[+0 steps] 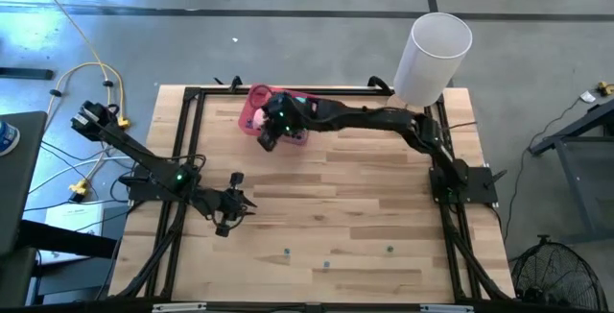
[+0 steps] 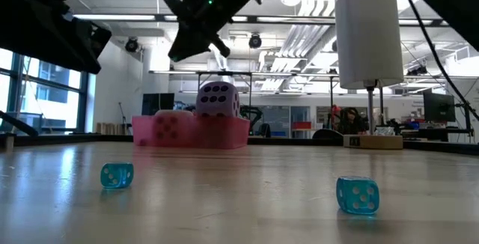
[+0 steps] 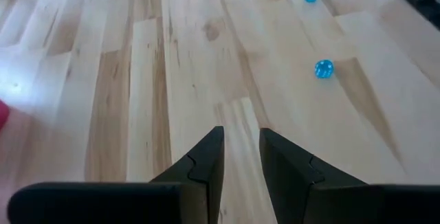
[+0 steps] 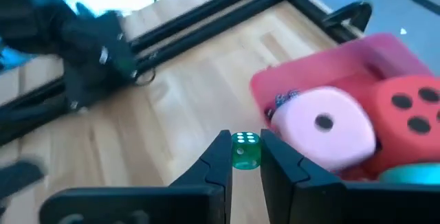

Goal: Pick & Place Dice
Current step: Put the small green dice into the pink bin

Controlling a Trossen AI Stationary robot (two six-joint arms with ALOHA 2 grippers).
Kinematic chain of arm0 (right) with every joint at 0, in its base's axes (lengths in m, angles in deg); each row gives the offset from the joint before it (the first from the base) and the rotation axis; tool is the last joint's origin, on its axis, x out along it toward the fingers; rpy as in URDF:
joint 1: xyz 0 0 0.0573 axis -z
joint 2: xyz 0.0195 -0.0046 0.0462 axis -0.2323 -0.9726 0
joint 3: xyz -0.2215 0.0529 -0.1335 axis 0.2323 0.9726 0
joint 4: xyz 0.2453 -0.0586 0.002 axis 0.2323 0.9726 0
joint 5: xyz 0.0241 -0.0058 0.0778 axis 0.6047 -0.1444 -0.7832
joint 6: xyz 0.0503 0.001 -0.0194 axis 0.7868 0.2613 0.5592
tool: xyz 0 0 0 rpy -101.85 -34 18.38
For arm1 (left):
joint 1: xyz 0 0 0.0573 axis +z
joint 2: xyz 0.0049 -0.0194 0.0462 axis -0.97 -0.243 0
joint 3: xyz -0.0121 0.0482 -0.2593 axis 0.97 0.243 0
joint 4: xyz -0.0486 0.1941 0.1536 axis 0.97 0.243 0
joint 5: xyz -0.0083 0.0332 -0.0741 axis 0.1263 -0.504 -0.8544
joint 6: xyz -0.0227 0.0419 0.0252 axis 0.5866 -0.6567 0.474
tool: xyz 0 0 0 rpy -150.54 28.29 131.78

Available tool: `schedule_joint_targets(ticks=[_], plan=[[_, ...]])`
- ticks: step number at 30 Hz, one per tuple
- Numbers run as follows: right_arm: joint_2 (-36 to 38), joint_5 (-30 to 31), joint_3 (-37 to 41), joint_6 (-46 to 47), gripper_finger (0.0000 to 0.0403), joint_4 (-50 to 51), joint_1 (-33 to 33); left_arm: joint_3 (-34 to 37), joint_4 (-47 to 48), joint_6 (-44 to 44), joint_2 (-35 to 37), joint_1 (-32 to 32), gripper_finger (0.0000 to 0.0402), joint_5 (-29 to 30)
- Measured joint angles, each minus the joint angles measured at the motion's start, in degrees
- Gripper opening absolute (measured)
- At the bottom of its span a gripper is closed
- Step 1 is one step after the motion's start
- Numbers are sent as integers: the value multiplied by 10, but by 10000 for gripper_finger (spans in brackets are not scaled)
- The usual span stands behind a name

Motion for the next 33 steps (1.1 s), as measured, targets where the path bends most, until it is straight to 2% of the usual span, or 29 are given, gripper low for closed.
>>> schedule_joint_targets(ticks=[3,8,13,17,27,33], plan=[[-25,-14,-14,2,34,1,18,0,-6,-13,0,-4,88,0],[-42,22,-13,0,41,11,31,0,-7,-14,0,-4,88,0],[-41,34,-14,-18,96,8,36,11,-20,-15,0,-4,88,0],[-41,81,-14,-40,123,5,31,18,-31,-14,0,-4,88,0],[-41,186,-14,-77,131,25,13,18,-32,0,0,-4,88,-29],[-41,192,-14,-70,132,56,8,18,-32,6,0,-13,88,-40]])
